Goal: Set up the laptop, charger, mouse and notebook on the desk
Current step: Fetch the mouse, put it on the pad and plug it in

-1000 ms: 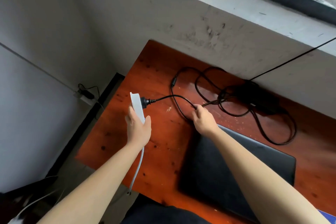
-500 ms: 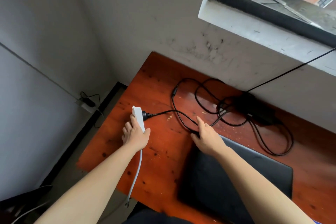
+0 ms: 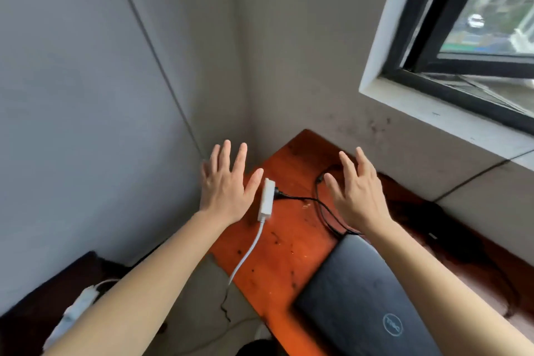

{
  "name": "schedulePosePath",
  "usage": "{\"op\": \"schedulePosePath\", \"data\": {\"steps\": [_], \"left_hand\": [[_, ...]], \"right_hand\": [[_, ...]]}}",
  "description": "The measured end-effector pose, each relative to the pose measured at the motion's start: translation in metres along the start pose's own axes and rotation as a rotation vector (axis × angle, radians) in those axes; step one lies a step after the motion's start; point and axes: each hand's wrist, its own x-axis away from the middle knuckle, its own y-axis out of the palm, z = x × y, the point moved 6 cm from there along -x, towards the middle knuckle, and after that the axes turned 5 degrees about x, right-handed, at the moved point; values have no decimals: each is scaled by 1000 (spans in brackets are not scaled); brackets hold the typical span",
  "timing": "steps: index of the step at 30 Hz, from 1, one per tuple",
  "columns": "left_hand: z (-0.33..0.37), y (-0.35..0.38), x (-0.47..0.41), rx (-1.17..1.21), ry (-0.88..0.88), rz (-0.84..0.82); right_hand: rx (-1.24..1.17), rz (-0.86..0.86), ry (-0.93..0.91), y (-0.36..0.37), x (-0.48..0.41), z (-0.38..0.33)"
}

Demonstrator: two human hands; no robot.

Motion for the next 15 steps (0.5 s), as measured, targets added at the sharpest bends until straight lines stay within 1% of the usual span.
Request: {"op": "schedulePosePath", "data": {"steps": [4, 7, 10, 12, 14, 15], "left_hand": [[-47, -76, 79, -135, -137, 115], [-100, -143, 148, -251, -252, 190], [-156, -215, 226, -334, -386, 300], [-193, -253, 279, -379, -482, 337], [-238, -296, 360, -415, -618, 403], [-246, -302, 370, -420, -625, 404]], "right_hand": [[-148, 77, -241, -4, 9, -95], [-244, 80, -428, -8, 35, -195], [-266, 48, -625, -17, 77, -298], [-269, 39, -759, -25, 108, -357], [-270, 28, -910, -32, 162, -438], [-270, 19, -906, -31, 166, -448]]}}
